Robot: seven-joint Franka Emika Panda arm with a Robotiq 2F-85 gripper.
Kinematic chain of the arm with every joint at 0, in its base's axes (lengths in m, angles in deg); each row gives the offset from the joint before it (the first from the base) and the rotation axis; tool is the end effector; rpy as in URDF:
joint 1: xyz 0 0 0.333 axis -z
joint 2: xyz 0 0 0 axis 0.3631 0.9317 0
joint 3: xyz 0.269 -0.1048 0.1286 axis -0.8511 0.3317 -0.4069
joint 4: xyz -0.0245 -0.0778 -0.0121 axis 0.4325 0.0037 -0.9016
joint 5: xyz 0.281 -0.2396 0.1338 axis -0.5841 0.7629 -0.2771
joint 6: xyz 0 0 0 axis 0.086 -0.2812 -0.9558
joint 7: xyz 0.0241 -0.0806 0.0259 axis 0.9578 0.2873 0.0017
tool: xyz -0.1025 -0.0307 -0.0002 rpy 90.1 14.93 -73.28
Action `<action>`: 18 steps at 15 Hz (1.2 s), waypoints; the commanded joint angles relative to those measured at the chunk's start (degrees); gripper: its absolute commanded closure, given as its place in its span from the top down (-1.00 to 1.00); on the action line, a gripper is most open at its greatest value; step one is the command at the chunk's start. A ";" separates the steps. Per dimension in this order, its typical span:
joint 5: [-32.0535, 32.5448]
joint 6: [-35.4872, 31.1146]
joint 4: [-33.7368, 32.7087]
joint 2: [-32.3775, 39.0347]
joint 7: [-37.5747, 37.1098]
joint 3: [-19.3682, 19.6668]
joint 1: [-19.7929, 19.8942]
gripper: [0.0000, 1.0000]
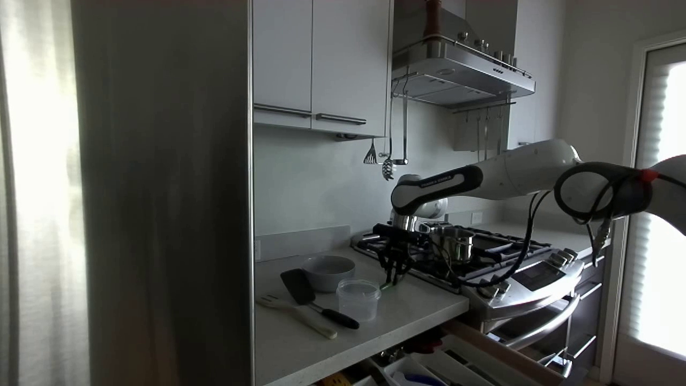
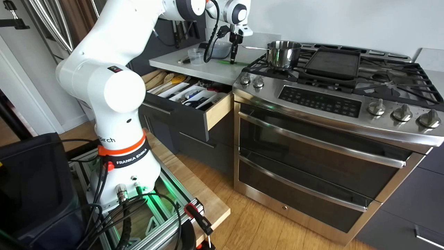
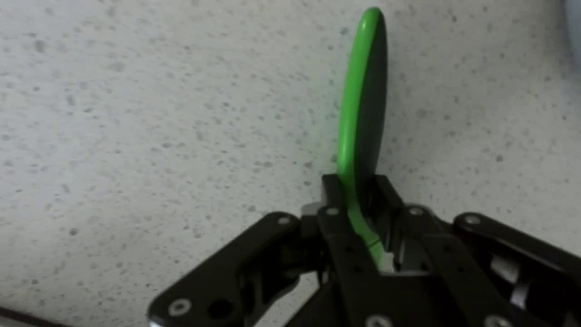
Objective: Push the green knife into its cover
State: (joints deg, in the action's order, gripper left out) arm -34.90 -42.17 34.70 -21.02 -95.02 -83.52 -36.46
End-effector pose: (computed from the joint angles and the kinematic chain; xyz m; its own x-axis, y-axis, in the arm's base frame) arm 0.7265 0.2340 0.3424 0.6542 -0.7427 -0.1427 -0.7562 -0.6450 -0.1101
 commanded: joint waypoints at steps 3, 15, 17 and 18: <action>1.61 10.09 3.47 -5.11 12.19 -2.27 -0.88 -0.89; 16.90 7.32 15.75 -9.79 22.80 -0.81 -6.58 -0.85; 17.76 6.80 16.33 -10.62 22.45 -0.87 -6.97 -0.06; 18.09 6.62 16.60 -11.08 22.26 -0.86 -7.08 0.05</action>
State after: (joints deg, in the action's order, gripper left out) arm -18.33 -33.31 47.01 -29.29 -72.90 -85.09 -42.71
